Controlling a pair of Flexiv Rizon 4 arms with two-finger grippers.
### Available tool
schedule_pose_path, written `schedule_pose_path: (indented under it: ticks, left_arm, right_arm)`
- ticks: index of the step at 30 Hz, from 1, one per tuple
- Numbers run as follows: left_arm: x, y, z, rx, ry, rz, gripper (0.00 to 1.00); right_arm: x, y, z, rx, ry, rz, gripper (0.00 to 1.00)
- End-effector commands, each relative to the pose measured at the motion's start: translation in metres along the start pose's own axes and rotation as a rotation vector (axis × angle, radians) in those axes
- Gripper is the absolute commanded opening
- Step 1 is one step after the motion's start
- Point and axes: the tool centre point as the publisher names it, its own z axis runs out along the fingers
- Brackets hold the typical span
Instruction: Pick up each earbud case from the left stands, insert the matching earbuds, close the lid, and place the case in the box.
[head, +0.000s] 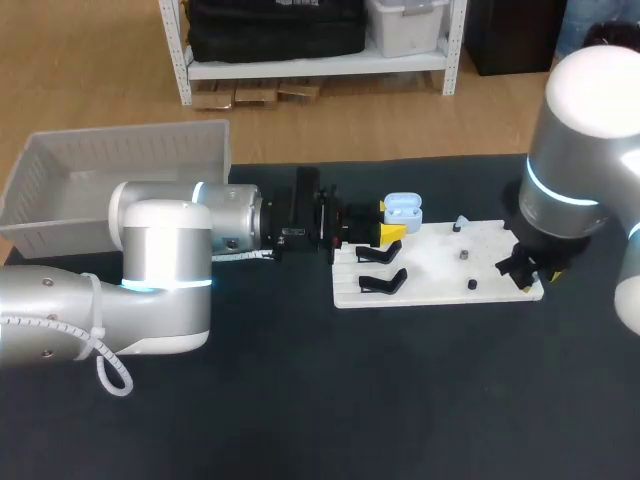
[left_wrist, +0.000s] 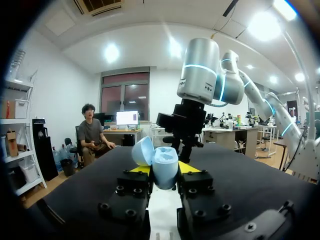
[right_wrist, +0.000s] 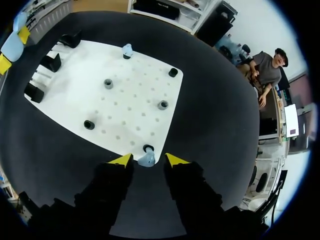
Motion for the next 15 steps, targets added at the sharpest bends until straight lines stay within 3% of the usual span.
schedule_pose_path:
  ticks: [1, 15]
  left_arm:
    - [0.0008, 0.0003, 0.0002, -0.001, -0.003, 0.001, 0.00]
    - [0.0008, 0.0003, 0.0002, -0.001, -0.003, 0.001, 0.00]
  right_arm:
    - [0.0006, 0.0006, 0.0019, 0.012, -0.004, 0.000, 0.34]
    - [-0.0009, 0.0011, 0.0032, 0.014, -0.001, 0.008, 0.15]
